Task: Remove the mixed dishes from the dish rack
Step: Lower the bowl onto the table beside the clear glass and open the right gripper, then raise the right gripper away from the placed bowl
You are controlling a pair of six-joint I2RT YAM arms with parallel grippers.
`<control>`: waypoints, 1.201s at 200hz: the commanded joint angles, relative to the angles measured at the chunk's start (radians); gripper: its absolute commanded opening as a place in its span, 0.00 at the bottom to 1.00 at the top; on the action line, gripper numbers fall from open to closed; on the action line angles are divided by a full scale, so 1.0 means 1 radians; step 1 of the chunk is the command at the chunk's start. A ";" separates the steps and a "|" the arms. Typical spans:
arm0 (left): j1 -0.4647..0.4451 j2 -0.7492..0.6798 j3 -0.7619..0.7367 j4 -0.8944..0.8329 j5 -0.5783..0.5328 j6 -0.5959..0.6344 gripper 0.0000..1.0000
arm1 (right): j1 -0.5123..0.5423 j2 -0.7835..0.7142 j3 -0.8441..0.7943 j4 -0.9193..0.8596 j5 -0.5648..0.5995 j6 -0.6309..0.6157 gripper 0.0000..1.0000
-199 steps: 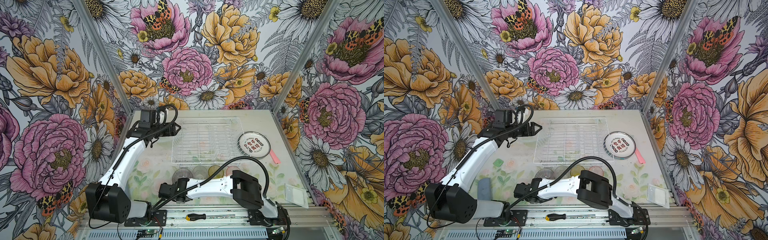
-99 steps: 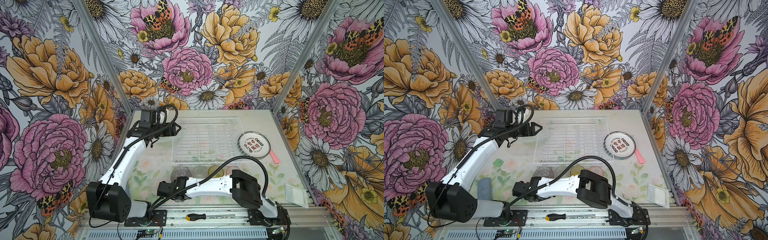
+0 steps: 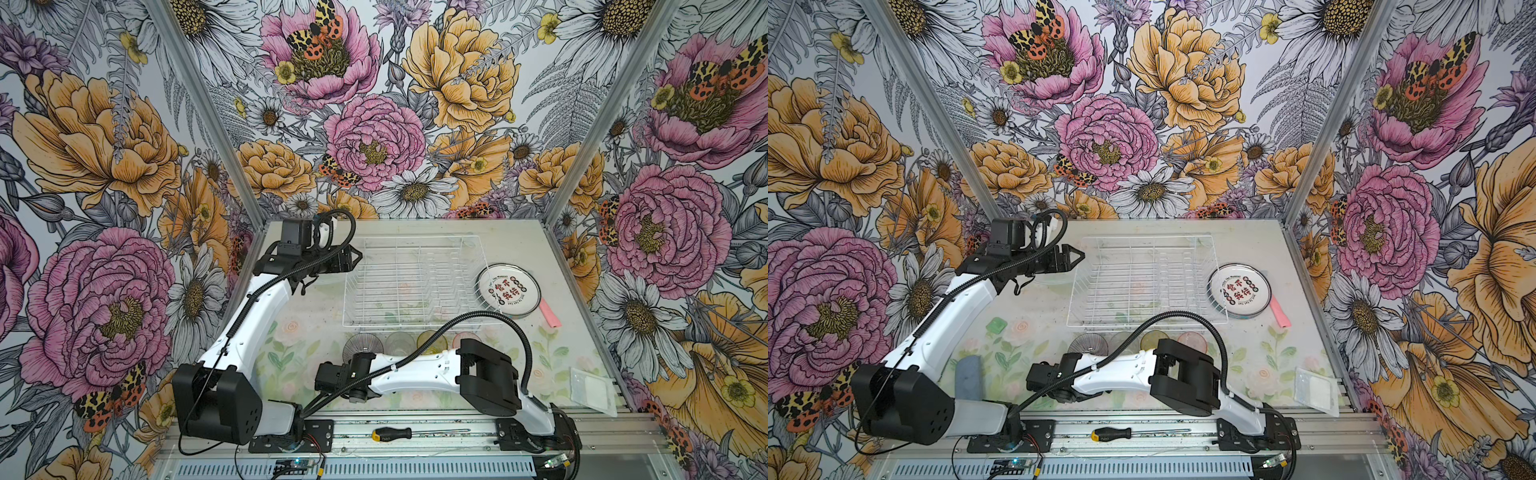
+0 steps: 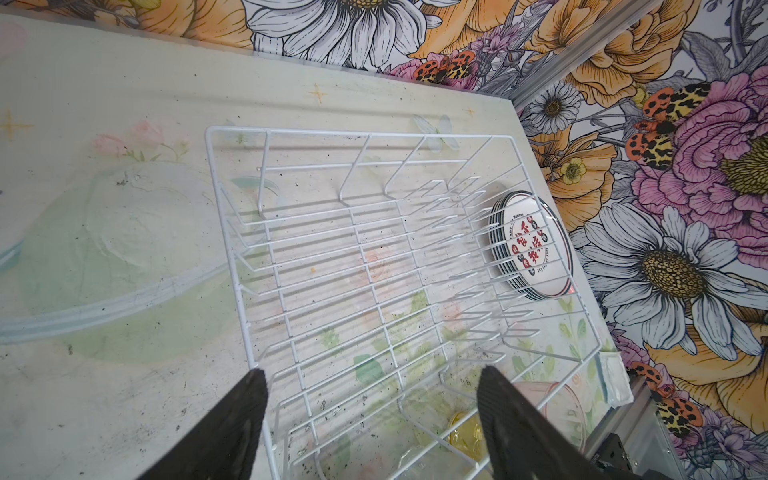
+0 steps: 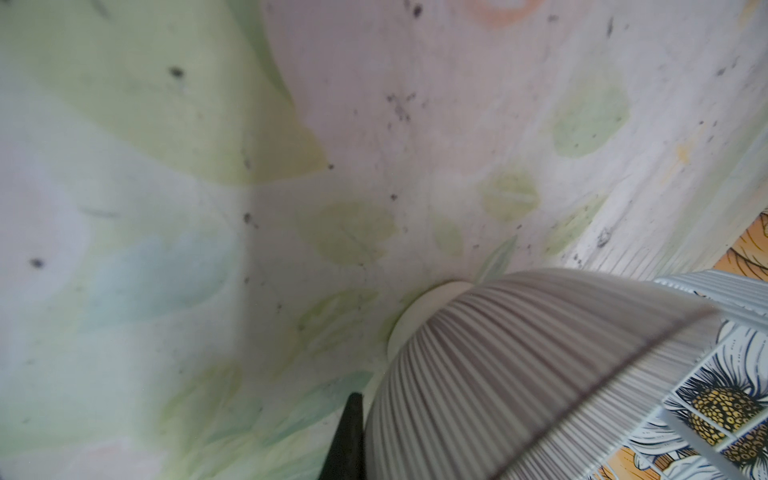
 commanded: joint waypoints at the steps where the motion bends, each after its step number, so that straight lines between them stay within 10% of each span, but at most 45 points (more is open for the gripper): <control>1: 0.012 0.006 -0.004 0.025 0.028 -0.002 0.81 | -0.011 0.013 0.031 0.016 0.036 0.006 0.15; 113: 0.011 0.006 -0.008 0.025 0.023 -0.004 0.82 | -0.012 -0.043 0.025 0.017 -0.019 0.035 0.42; 240: 0.020 0.008 -0.014 0.025 0.011 -0.003 0.82 | -0.003 -0.281 -0.001 0.024 -0.110 0.068 0.45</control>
